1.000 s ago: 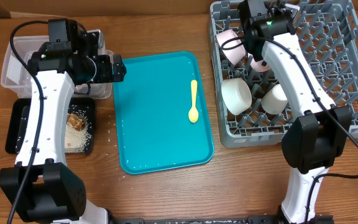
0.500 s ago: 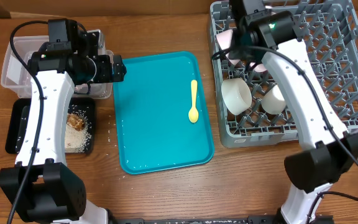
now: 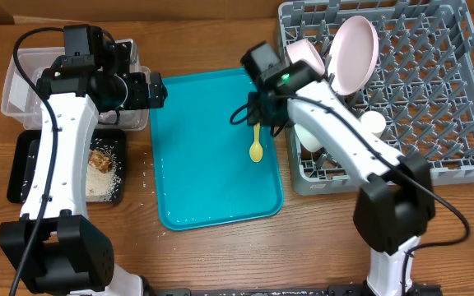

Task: Sort waste into correct bins and load items into the dishwasher
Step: 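Reach the right gripper to the yellow spoon and grasp it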

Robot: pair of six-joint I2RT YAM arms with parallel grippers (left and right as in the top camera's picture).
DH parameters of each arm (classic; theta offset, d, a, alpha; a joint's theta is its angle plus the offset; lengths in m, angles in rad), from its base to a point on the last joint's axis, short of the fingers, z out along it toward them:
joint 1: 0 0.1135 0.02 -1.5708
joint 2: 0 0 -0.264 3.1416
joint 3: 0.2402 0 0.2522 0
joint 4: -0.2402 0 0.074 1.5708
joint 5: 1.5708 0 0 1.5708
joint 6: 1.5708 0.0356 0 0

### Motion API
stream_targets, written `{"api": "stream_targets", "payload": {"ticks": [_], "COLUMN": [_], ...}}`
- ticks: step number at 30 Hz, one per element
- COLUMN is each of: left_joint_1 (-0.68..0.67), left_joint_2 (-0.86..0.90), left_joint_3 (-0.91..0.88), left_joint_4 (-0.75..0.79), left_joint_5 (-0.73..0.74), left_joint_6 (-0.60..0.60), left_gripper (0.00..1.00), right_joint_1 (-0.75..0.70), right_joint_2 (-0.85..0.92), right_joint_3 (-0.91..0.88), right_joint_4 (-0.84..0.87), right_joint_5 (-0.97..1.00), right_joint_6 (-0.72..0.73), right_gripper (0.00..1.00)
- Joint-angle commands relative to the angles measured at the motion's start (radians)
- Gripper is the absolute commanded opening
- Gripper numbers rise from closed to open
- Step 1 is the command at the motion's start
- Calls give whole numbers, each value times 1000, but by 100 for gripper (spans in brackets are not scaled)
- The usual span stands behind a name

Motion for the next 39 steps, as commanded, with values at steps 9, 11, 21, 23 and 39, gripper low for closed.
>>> {"api": "stream_targets", "payload": {"ticks": [9, 11, 21, 23, 39], "left_joint_1": [0, 0, 0, 0, 0], "left_joint_2": [-7, -7, -7, -7, -7], "left_joint_3": [21, 21, 20, 21, 21], "left_joint_4": [-2, -2, -2, -2, -2], "left_joint_5": [-2, -2, -2, -2, -2], "left_joint_6": [11, 11, 11, 11, 11], "left_gripper": [100, 100, 100, 100, 100], "right_joint_1": [36, 34, 31, 31, 34], "right_joint_2": [127, 143, 203, 205, 193], "right_joint_3": [-73, -73, -72, -73, -19], "right_joint_4": [167, 164, 174, 170, 147], "right_joint_5": [-6, 14, -11, -11, -119], "right_joint_6": [57, 81, 158, 179, 119], "right_gripper": [47, 47, 31, 25, 4]}}
